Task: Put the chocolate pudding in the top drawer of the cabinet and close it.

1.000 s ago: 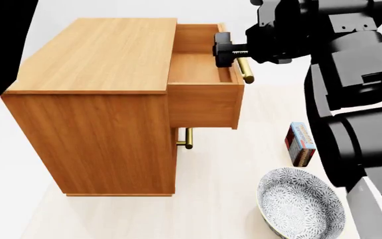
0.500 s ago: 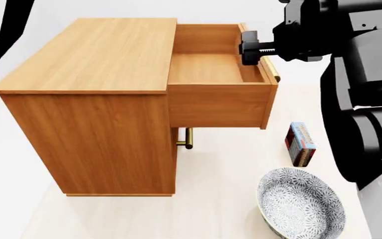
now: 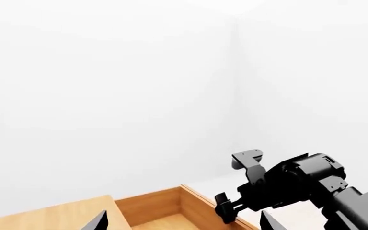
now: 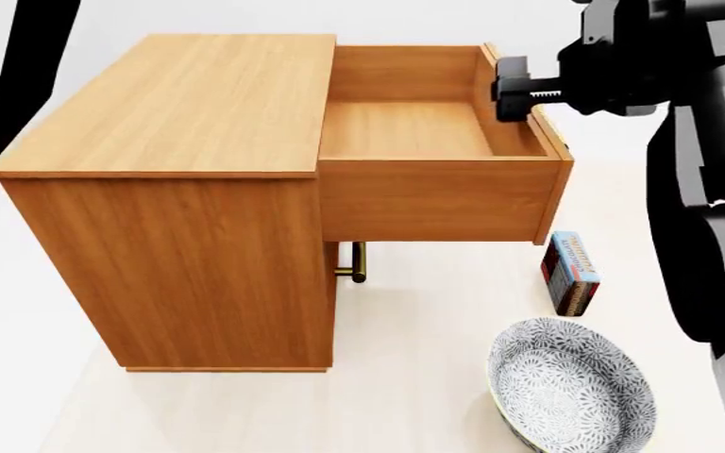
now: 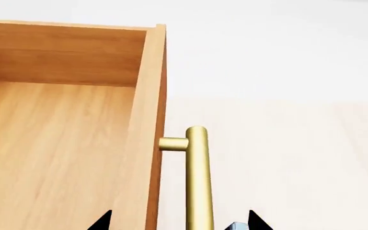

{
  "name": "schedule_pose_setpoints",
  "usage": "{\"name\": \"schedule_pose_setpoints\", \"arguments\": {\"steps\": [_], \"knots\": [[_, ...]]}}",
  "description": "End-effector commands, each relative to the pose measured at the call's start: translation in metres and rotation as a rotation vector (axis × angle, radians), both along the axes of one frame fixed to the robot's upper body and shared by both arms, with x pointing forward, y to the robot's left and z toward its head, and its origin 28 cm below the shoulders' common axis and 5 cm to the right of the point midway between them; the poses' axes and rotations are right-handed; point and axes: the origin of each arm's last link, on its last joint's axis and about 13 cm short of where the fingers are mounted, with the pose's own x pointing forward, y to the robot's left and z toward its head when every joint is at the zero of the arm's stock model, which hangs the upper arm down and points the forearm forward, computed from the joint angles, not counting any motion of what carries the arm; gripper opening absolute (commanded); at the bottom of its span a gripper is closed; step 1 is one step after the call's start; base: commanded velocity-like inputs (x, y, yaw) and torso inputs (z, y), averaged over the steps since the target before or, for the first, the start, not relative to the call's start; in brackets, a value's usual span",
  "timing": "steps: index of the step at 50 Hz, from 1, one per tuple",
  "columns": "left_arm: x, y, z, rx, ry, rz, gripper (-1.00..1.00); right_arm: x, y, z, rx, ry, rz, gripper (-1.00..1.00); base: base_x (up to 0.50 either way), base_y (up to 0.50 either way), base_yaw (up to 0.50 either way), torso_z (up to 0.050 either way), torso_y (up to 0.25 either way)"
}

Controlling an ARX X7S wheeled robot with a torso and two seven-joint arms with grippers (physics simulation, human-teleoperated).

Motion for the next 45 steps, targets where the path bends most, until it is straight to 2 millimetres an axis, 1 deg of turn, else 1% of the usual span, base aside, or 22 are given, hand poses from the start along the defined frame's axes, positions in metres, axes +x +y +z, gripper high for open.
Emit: {"name": "schedule_pose_setpoints", "arguments": {"steps": [1, 8, 12, 17, 20, 22, 24, 28, 33, 40, 45], "knots": [[-0.002, 0.0, -0.005, 0.0, -0.011, 0.01, 1.0, -0.005, -0.019, 0.014, -0.069, -0.038, -0.071, 1.0, 0.0, 0.0, 0.0, 0.0, 0.0], [-0.012, 0.0, -0.014, 0.014, -0.049, 0.048, 1.0, -0.011, -0.024, 0.037, 0.021, -0.125, -0.021, 1.0, 0.0, 0.0, 0.0, 0.0, 0.0], [-0.019, -0.001, -0.015, 0.011, -0.068, 0.068, 1.0, -0.014, -0.029, 0.045, 0.065, -0.167, -0.01, 1.0, 0.0, 0.0, 0.0, 0.0, 0.0], [-0.019, 0.001, -0.019, 0.001, -0.076, 0.095, 1.0, -0.017, -0.038, 0.05, 0.1, -0.198, 0.001, 1.0, 0.0, 0.0, 0.0, 0.0, 0.0], [-0.017, 0.002, -0.023, -0.012, -0.075, 0.111, 1.0, -0.016, -0.045, 0.046, 0.107, -0.207, -0.002, 1.0, 0.0, 0.0, 0.0, 0.0, 0.0], [-0.016, 0.003, -0.025, -0.022, -0.074, 0.12, 1.0, -0.015, -0.049, 0.043, 0.116, -0.21, -0.006, 1.0, 0.0, 0.0, 0.0, 0.0, 0.0], [-0.015, 0.004, -0.027, -0.03, -0.075, 0.126, 1.0, -0.014, -0.056, 0.035, 0.116, -0.207, -0.017, 1.0, 0.0, 0.0, 0.0, 0.0, 0.0], [-0.014, 0.004, -0.028, -0.042, -0.081, 0.135, 1.0, -0.013, -0.066, 0.019, 0.121, -0.193, -0.042, 1.0, 0.0, 0.0, 0.0, 0.0, 0.0], [-0.016, 0.004, -0.026, -0.049, -0.088, 0.138, 1.0, -0.02, -0.079, -0.005, 0.127, -0.185, -0.071, 1.0, 0.0, 0.0, 0.0, 0.0, 0.0], [-0.015, 0.003, -0.024, -0.054, -0.095, 0.138, 1.0, -0.024, -0.091, -0.035, 0.127, -0.181, -0.1, 1.0, 0.0, 0.0, 0.0, 0.0, 0.0], [-0.012, 0.003, -0.025, -0.057, -0.096, 0.139, 1.0, -0.025, -0.098, -0.051, 0.122, -0.18, -0.113, 1.0, 0.0, 0.0, 0.0, 0.0, 0.0]]}}
